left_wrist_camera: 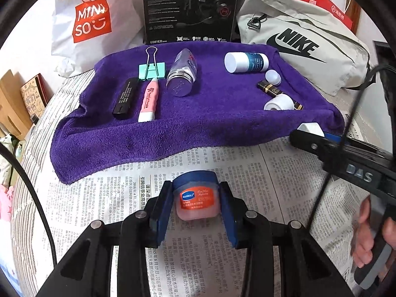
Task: Organize rigid objects
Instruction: 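Grasp the Vaseline jar with the left tool while the right tool grasps the white USB charger, then carry the Vaseline jar with the left tool while the right tool carries the charger onto the towel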
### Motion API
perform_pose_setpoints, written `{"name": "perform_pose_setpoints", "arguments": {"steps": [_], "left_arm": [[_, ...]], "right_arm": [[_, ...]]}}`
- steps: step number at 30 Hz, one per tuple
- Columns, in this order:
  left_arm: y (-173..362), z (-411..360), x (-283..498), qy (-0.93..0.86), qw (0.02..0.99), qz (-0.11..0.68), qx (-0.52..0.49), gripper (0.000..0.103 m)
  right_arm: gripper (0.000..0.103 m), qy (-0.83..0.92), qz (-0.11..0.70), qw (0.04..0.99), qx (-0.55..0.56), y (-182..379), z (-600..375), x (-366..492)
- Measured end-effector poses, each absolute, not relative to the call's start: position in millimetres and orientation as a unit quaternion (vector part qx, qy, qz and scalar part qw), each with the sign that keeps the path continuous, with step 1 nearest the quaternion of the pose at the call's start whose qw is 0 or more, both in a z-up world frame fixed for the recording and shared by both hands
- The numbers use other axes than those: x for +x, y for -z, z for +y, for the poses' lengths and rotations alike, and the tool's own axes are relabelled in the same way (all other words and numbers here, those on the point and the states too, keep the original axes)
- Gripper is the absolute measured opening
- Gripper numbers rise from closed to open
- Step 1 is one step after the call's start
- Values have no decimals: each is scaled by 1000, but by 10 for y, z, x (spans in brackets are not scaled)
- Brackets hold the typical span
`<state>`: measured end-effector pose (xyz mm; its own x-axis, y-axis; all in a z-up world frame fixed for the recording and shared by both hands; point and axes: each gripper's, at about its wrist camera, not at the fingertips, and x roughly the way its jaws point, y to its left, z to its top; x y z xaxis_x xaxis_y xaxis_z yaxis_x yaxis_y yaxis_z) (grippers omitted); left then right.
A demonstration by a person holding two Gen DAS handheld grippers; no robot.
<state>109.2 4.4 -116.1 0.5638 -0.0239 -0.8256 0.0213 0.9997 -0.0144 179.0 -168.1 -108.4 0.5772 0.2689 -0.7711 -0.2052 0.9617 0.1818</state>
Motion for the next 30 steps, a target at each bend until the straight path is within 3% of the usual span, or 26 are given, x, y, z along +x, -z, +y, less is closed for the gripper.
{"name": "perform_pose_setpoints", "arguments": {"steps": [7,9,10,30], "left_arm": [[1168,9,1057,8,890,457,5,35],[1163,34,1056,15,890,456,1,35],[1161,47,1058,18,890,457,-1,36],[838,264,988,87,897,430,-54,35]], "right_arm": [[53,-101,420,901,-29,1121,-1522,1763],[48,-101,419,902,-40,1120,-1515,1752],[45,-105,420,901,-36,1110,-1533,1746],[45,-175,427,887,-4,905,-1730,1490]]}}
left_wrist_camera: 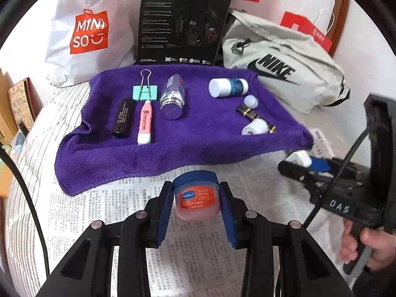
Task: Organize rigid objects
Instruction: 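Carry the Vaseline jar with the left tool while the right tool carries the charger onto the towel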
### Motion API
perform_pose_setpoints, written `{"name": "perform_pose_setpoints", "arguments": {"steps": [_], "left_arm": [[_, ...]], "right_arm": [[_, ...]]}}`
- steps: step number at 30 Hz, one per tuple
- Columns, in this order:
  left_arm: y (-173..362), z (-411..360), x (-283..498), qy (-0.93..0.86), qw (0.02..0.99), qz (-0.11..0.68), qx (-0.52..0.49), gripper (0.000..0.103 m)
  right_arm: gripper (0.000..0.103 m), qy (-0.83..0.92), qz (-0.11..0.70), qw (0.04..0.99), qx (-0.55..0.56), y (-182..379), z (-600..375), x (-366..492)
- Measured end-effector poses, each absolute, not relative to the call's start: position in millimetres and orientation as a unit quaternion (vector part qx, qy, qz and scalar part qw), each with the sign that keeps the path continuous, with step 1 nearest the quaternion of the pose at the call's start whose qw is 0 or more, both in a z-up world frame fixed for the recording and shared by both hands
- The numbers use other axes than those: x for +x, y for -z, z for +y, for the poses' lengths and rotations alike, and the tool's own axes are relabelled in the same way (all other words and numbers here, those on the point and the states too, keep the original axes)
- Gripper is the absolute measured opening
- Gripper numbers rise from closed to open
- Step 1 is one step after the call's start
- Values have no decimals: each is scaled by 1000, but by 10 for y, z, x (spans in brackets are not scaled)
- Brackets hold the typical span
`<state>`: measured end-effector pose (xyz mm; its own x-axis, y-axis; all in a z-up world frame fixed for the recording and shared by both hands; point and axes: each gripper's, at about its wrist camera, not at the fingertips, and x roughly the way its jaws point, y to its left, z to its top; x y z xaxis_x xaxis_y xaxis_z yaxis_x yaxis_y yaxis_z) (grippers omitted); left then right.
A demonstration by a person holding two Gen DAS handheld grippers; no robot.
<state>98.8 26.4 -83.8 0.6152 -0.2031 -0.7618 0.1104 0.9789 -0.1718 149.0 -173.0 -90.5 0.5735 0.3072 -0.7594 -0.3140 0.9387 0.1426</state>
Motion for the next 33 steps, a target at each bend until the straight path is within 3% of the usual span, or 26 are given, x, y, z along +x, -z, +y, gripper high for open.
{"name": "perform_pose_setpoints", "arguments": {"steps": [16,33], "left_arm": [[667,322,1129,84,895,432,-77,35],[618,698,1269,62,900,425,-74,35]], "right_arm": [[45,-210,400,892,-19,594,-1774,1534],[45,-228,418,878,-45,607,-1278,2473]]}}
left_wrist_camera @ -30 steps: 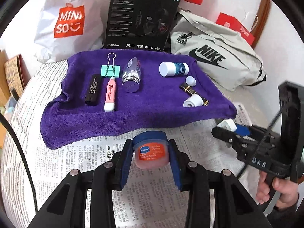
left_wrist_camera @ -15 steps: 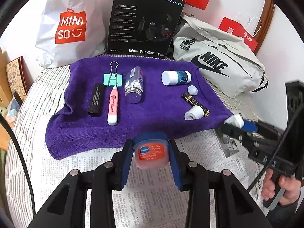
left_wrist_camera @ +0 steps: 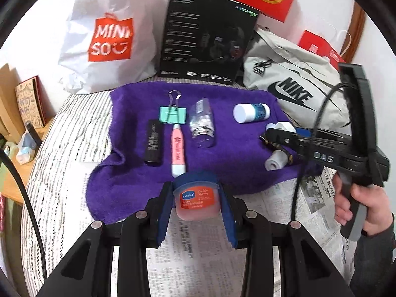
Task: Organize rigid objects
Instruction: 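Carry the Vaseline jar with the left tool while the right tool carries the charger onto the towel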
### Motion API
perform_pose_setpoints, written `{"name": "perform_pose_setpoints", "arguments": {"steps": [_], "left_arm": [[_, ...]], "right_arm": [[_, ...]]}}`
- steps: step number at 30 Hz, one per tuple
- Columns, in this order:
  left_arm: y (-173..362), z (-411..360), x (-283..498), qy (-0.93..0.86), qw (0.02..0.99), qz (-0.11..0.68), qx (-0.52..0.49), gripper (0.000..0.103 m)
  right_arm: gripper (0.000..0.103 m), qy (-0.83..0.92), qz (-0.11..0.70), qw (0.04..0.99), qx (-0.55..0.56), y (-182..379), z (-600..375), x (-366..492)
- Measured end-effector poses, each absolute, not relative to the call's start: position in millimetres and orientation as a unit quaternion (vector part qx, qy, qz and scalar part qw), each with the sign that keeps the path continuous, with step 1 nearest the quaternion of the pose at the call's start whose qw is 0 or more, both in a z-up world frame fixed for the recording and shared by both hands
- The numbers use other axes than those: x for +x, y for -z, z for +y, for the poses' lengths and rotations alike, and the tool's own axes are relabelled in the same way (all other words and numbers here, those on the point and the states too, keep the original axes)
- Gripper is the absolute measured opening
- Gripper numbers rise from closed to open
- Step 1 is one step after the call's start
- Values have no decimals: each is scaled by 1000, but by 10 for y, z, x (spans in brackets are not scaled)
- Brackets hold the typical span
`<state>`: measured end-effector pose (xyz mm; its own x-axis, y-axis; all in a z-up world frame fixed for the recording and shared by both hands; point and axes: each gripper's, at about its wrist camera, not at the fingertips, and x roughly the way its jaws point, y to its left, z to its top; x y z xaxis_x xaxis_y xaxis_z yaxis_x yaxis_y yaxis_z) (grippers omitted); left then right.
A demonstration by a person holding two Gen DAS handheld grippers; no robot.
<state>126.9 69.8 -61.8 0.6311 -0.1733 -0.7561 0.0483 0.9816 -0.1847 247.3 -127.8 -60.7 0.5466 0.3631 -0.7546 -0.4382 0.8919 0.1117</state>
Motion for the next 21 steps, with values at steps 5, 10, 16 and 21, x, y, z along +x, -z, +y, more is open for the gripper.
{"name": "perform_pose_setpoints", "arguments": {"steps": [5,10,16,21], "left_arm": [[652,785,1307,59,900,426,-69,35],[687,855,1319,61,899,427,-76,35],[712,878,1337,65,897,430,-77,35],[704,872,1350,65,897,430,-77,35]], "right_arm": [[45,-230,439,866,-65,796,-1089,2634],[45,-224,453,858,-96,973,-962,2667],[45,-220,446,859,-118,994,-918,2666],[45,-228,446,857,-125,993,-915,2673]]}}
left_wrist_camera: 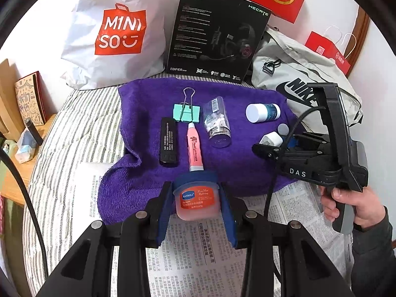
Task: Organize rigid objects
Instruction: 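Carry the Vaseline jar with the left tool while the right tool carries the charger onto the towel, then lower the Vaseline jar and open the left tool while the right tool releases the charger on the towel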
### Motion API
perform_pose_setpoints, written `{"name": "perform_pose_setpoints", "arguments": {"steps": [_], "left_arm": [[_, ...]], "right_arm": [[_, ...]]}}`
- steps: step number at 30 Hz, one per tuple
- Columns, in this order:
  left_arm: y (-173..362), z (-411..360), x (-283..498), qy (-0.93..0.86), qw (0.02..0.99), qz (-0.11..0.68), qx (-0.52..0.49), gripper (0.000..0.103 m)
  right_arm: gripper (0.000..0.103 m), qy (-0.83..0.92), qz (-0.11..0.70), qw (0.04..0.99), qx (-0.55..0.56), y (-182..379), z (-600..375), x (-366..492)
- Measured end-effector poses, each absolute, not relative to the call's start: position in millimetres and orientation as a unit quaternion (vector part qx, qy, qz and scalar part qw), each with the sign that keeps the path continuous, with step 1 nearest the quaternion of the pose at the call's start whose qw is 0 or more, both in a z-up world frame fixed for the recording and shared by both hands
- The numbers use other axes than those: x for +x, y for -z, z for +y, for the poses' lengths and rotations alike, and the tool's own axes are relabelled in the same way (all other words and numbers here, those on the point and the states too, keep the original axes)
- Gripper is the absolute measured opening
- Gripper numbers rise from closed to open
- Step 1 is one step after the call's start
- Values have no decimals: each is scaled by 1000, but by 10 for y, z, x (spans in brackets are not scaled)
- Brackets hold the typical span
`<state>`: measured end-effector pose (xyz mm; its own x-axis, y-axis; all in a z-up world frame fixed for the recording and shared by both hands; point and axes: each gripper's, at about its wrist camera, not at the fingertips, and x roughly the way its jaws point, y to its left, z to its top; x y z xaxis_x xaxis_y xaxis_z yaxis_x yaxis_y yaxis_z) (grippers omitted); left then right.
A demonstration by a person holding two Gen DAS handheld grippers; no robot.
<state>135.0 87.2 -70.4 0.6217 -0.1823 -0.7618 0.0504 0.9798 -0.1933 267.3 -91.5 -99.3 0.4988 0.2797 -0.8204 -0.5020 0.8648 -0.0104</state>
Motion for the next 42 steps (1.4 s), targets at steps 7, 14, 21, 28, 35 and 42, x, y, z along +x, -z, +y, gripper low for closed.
{"name": "perform_pose_setpoints", "arguments": {"steps": [7,14,21,28,35,42], "left_arm": [[702,890,1417,68,896,431,-84,35],[774,781,1660,76,888,446,-77,35],[860,522,2005,91,879,464,-63,35],[1006,280,2176,103,868,485,-39,35],[994,146,2247,97,866,490,-2,35],[981,24,2335,95,862,496,37,36]], "right_arm": [[54,-231,451,852,-134,971,-987,2641],[61,-227,429,866,-123,754,-1174,2486],[62,-220,413,878,-102,573,-1410,2289],[62,-190,408,888,-95,598,-1590,2122],[62,-190,415,886,-79,719,-1615,2103],[62,-191,413,888,-70,709,-1648,2067]]}}
